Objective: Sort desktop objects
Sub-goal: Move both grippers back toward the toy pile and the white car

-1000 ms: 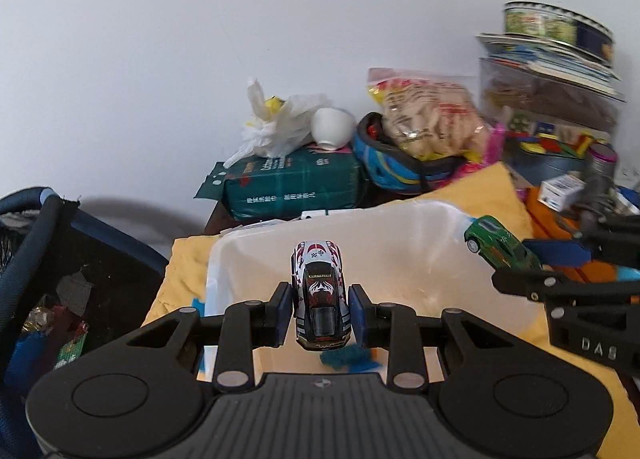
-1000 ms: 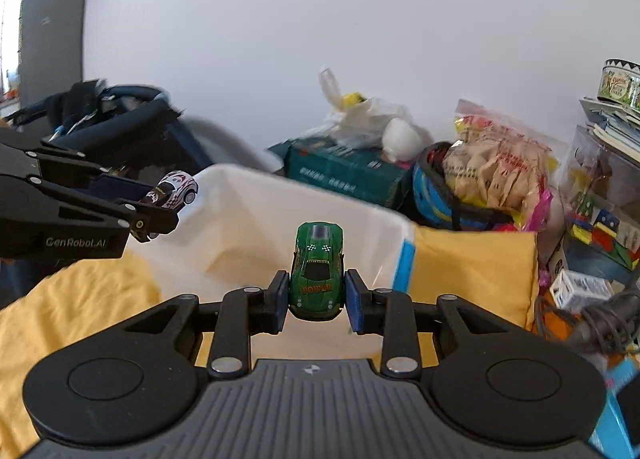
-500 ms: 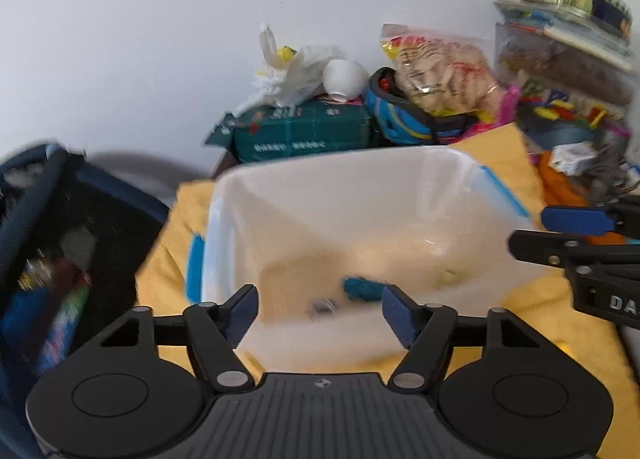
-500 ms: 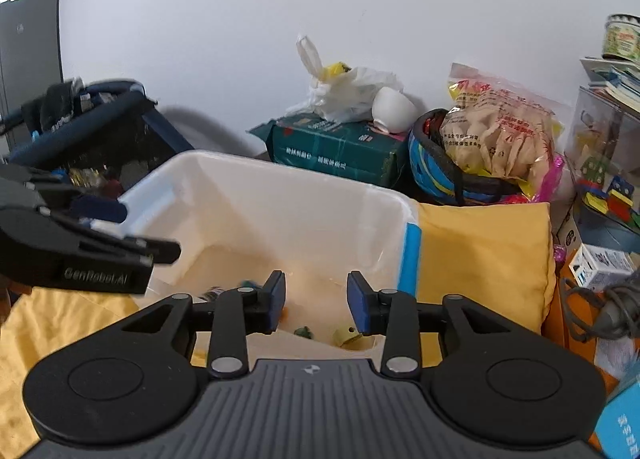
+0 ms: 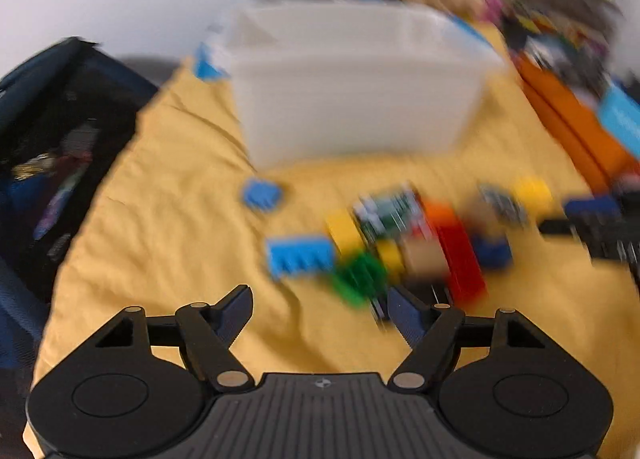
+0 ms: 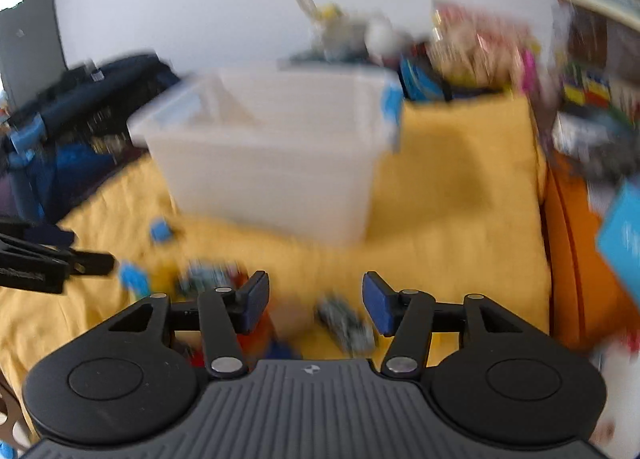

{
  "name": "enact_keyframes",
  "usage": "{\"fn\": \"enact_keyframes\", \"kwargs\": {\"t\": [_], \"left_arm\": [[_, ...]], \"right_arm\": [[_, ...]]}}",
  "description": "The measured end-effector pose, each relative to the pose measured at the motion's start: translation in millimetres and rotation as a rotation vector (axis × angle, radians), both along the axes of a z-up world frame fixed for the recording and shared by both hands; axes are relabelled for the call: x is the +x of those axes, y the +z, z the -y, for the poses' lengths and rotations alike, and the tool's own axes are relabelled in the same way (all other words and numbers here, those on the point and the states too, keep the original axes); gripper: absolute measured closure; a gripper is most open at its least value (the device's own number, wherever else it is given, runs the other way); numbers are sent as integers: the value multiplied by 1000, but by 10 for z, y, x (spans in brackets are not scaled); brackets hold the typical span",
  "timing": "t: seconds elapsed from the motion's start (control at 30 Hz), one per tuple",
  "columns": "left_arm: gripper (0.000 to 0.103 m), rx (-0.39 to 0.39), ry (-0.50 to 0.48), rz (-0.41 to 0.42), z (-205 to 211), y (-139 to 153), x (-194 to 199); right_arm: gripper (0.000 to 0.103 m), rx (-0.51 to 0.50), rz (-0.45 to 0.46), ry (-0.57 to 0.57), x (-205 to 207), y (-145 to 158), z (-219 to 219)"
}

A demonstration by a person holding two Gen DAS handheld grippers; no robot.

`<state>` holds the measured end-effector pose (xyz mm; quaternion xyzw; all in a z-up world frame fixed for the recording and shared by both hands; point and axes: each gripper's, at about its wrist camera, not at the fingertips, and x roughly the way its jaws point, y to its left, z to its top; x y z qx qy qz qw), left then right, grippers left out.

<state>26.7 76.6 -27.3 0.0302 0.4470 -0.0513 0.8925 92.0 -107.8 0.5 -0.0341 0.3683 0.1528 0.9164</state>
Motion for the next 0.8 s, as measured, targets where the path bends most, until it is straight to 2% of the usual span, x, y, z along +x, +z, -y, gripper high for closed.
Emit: {"fn": "enact_keyframes", "kwargs": {"t": [0.07,0.13,0.27,0.37,0.47,0.53,0.6,0.73,0.8], "left_arm": [[25,6,-38,-15,73,-91,-96],[26,14,-53,-26,149,-169,-190],[26,9,-103,-41,245,-213,-230],[26,-33,-115,-34,255,-187,-239],[28,-37,-121,-31,245,-169,-185],[29,-27,-137,-18,234,-129,-131],[29,-22,-152,0,202,-83,-67],[35,-8,-188,11,172,-36,75],[36,-19,-227,21,163,7,139]], "right_arm": [[51,-23,-60,0,-27,-142,51],[54,-40,-78,24,-60,-216,94],[57,-164,-117,74,-100,-383,5],[57,-204,-76,76,-108,-412,-12],[57,-229,-11,95,-61,-427,-2],[57,-291,30,122,39,-470,-60],[62,-333,23,174,149,-557,-134],[61,-340,2,206,241,-681,-207],[69,-324,7,192,252,-675,-210]]}}
